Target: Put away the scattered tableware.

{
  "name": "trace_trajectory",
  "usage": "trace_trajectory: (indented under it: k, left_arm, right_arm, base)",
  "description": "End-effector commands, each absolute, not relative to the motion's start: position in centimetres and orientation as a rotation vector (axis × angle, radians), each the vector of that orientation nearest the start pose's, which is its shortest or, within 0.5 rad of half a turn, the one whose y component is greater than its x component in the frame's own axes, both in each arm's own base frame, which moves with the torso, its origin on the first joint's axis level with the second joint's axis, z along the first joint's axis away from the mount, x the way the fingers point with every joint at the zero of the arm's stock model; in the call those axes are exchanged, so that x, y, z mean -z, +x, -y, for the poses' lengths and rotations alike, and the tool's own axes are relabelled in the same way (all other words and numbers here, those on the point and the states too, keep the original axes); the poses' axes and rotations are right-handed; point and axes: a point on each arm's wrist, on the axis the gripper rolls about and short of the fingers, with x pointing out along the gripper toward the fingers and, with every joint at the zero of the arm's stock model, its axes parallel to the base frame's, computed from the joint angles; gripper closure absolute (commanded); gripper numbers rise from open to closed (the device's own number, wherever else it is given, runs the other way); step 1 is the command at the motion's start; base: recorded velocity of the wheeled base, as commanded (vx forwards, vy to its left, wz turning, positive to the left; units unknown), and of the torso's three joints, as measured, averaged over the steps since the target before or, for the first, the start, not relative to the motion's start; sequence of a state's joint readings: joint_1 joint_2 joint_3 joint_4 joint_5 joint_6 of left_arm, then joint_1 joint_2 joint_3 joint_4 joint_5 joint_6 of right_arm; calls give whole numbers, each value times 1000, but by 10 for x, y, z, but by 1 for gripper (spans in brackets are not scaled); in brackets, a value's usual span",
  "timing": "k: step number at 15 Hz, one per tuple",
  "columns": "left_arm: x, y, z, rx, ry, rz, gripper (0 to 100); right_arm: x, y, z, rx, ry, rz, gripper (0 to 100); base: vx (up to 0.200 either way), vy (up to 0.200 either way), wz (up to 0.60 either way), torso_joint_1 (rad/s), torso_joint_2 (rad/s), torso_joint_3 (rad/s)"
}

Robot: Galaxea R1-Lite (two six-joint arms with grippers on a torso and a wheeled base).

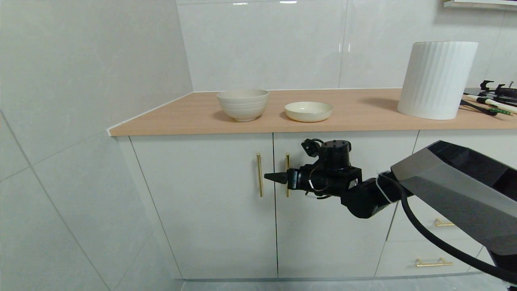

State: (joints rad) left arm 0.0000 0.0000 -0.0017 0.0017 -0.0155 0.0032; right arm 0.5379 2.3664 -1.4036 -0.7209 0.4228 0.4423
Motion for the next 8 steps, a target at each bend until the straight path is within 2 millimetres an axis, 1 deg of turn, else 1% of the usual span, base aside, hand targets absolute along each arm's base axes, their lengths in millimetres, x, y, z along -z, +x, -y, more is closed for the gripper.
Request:
trace_trajectory:
  k: [1,5,8]
  left_arm:
    - [-76,-23,0,15,3,0,0]
    - [-76,-23,0,15,3,0,0]
    - [-76,-23,0,15,3,0,0]
  right_arm:
    - [-87,399,-253,-893,391,-456,0]
    - [-91,393,-255,-915,431,-425,0]
    - [-97,383,-250,-922,438,-434,0]
  base:
    - [0,0,0,0,0,0]
    - [0,0,0,0,0,0]
    - [0,0,0,0,0,0]
